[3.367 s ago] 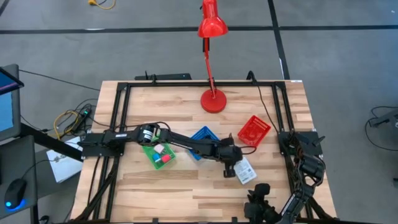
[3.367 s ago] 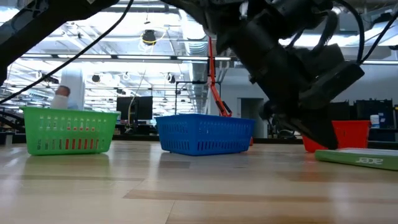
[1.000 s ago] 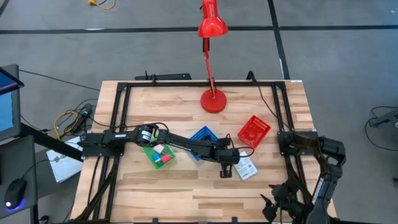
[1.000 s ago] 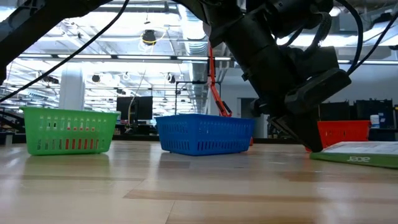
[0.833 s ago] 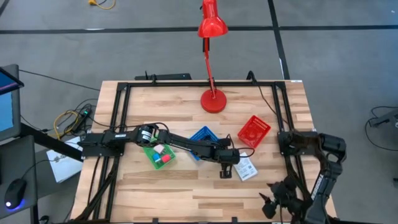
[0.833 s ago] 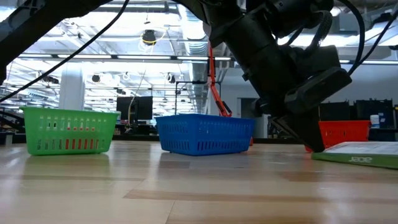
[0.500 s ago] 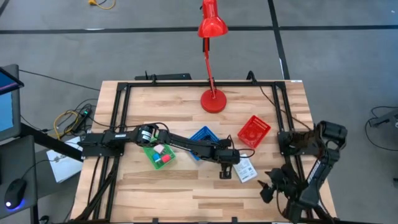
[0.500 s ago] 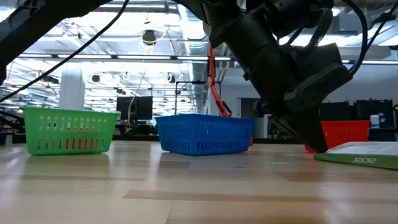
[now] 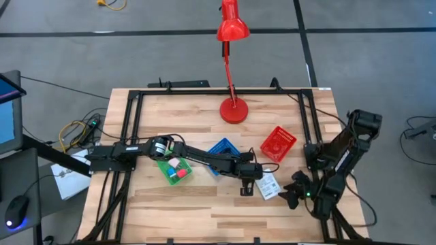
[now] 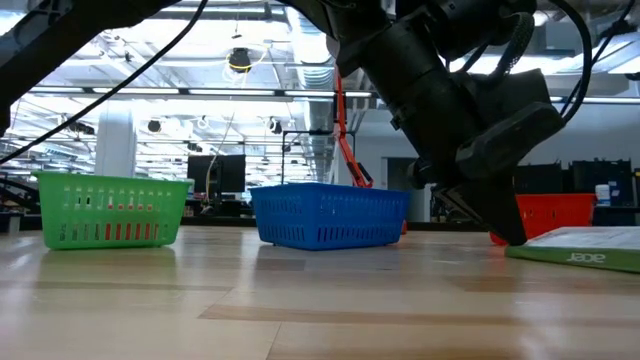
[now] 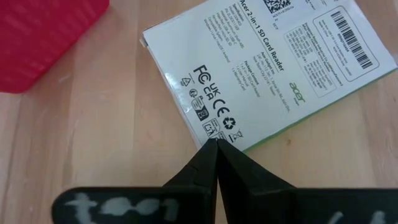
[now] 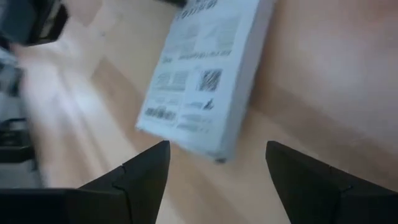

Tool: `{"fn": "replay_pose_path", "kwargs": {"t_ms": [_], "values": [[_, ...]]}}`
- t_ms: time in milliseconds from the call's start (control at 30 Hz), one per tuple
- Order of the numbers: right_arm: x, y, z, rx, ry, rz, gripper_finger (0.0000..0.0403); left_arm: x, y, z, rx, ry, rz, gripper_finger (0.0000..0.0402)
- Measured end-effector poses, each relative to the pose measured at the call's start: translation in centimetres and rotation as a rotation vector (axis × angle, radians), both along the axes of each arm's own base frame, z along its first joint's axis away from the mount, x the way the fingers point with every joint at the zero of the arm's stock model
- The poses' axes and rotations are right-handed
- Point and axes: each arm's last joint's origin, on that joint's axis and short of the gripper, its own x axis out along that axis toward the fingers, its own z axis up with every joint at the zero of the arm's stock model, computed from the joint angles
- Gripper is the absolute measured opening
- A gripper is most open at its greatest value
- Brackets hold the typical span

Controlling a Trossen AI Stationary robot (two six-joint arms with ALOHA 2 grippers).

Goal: Pick and place items into bin
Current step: Put the card reader box into the red basket

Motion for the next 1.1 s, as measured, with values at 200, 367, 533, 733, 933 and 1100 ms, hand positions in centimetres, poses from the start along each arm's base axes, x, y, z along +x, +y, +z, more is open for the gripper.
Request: {"fn": "replay_pose_path", "kwargs": {"t_ms": [200, 367, 533, 733, 933, 1100], "values": [[0.5, -1.1, -1.5, 0.109, -0.085, -0.013, 0.0262, 0.0, 0.2, 0.0, 0.003, 0.000, -0.008, 0.0000], [1.4, -1.5, -1.5, 0.113, -0.129, 0.000, 0.0262, 0.0, 0.2, 0.0, 0.007, 0.002, -0.020, 0.0000], [2.6, -1.7, -1.3, 0.118, -0.107, 0.033, 0.0257, 0.1, 0.3, 0.0, 0.012, -0.002, -0.028, 0.0000], [3.8, -2.4, -1.3, 0.109, -0.058, 0.048, 0.0192, 0.1, 0.3, 0.0, 0.015, -0.009, -0.030, 0.0000], [4.0, -2.2, -1.1, 0.112, -0.080, 0.052, 0.0077, -0.2, 0.2, 1.1, 0.035, -0.007, -0.054, 0.0000], [4.2, -2.1, -0.8, 0.100, -0.122, 0.077, 0.0032, -1.4, -0.1, 5.4, 0.175, -0.046, -0.036, 0.0000]]}}
